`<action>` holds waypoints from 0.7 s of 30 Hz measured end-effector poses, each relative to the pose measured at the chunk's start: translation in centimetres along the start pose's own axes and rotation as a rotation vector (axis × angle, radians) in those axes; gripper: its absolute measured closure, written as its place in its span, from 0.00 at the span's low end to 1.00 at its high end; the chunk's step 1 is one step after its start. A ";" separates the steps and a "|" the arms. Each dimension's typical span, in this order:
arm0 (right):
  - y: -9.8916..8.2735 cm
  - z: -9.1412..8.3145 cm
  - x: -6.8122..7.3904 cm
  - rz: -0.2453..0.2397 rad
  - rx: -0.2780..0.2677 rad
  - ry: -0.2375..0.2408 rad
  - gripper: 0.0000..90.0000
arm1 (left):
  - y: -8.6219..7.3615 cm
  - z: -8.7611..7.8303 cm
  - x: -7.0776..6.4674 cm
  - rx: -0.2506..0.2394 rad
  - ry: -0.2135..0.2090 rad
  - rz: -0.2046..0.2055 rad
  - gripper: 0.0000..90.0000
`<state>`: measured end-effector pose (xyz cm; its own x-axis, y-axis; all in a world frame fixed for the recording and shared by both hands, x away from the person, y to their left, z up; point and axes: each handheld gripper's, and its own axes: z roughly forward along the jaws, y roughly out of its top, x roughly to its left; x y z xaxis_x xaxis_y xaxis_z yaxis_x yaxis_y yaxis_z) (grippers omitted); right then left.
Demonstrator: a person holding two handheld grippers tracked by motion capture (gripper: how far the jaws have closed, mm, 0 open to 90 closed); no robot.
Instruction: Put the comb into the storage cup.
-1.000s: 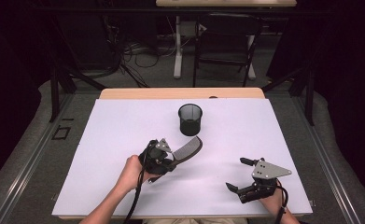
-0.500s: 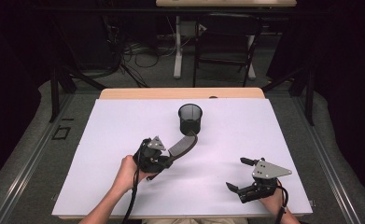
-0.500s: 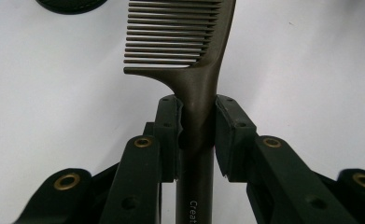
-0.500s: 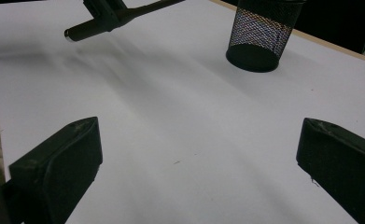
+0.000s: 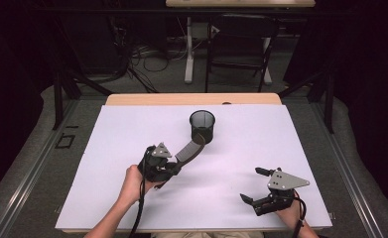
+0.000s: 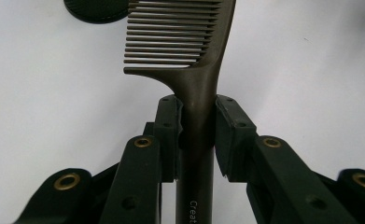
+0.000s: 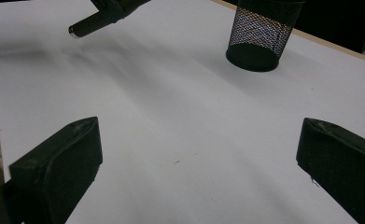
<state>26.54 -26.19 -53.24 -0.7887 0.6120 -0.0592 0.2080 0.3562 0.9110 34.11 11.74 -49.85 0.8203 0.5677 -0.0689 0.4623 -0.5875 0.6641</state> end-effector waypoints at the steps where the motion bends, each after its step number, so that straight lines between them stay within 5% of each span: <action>1: 0.0 0.0 0.0 -0.001 0.000 -0.001 0.00 | -0.1 0.0 0.1 -0.004 0.002 0.000 0.80; 21: 0.0 0.1 0.0 -0.002 0.006 -0.005 0.00 | -1.2 -0.9 1.1 -0.098 0.083 -0.060 0.80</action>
<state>26.62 -26.13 -53.28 -0.7859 0.6152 -0.0630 0.2104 0.3618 0.9082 34.16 13.61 -50.06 0.7597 0.6483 -0.0511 0.4709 -0.4942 0.7308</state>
